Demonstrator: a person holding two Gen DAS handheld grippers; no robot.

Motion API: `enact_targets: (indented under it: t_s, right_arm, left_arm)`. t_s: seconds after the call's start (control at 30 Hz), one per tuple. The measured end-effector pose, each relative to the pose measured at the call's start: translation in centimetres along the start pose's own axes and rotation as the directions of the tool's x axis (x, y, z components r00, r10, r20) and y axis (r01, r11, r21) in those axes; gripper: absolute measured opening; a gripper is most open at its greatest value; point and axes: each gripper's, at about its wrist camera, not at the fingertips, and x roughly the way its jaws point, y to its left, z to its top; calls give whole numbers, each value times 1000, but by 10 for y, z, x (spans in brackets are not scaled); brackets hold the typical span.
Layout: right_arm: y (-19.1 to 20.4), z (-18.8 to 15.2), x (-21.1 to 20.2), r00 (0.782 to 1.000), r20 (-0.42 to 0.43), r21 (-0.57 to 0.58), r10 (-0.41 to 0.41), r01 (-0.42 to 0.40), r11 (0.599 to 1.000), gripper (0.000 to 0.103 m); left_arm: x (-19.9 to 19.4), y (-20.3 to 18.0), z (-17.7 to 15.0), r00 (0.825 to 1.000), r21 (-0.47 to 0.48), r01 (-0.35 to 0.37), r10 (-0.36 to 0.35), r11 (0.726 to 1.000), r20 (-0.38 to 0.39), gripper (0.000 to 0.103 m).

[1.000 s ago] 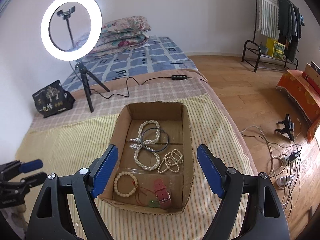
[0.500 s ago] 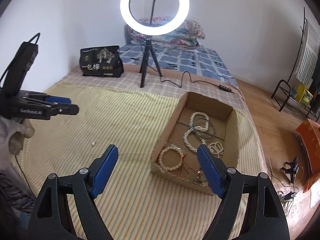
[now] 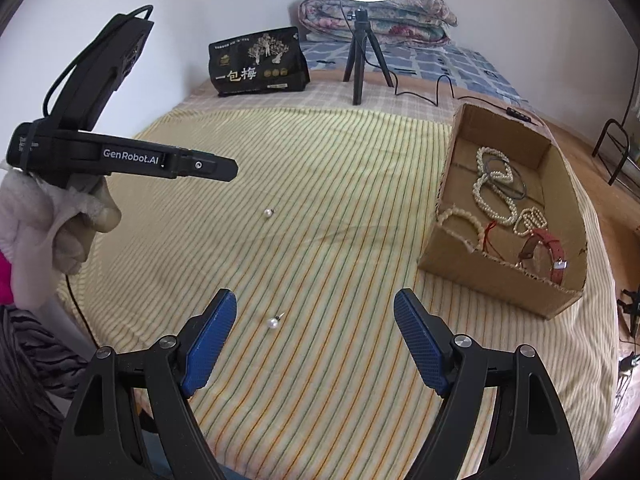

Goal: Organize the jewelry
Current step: 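Move both open tools back over the sheet toward the two pearl studs, then pinch one pearl stud with the right tool while the left tool pinches the other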

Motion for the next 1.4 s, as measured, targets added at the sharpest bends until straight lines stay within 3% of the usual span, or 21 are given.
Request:
enact_targets:
  t_s: [0.1,0.17,0.27,0.37,0.57,1.03,1.13,1.4]
  right_arm:
    - [5,-10,12,999,-31,10,14,-13,1000,80]
    - [10,-17,19,999,-49,-3,14,-14,1000,74]
    - [19,-24,30,997,-78,-32,19,-21,999,71]
    - [22,-29,39,994,-108,-35,31,-35,999,53]
    - [19,-34,51,985,-150,-9,79,-82,997,33]
    - [22,-28,63,986,-149,-4,75,-77,997,26]
    - [23,-26,65,987,-146,-3,71,-72,997,24]
    - [24,-28,66,987,-145,-12,61,-64,998,21]
  left_arm:
    - [10,-2,-3,1000,21,-3,4,1000,-22,38]
    - [16,-5,-4,999,36,-7,8,999,-31,34]
    - [24,-8,-5,999,59,-12,15,998,-42,33]
    - [32,-6,-5,998,58,-16,19,998,-58,33]
    - [47,-7,-8,996,79,-31,38,996,-85,33]
    - [65,-16,-9,992,106,-43,54,993,-111,33]
    - [69,-17,-8,991,113,-47,60,993,-118,26]
    - [72,-18,-8,991,119,-54,68,991,-115,26]
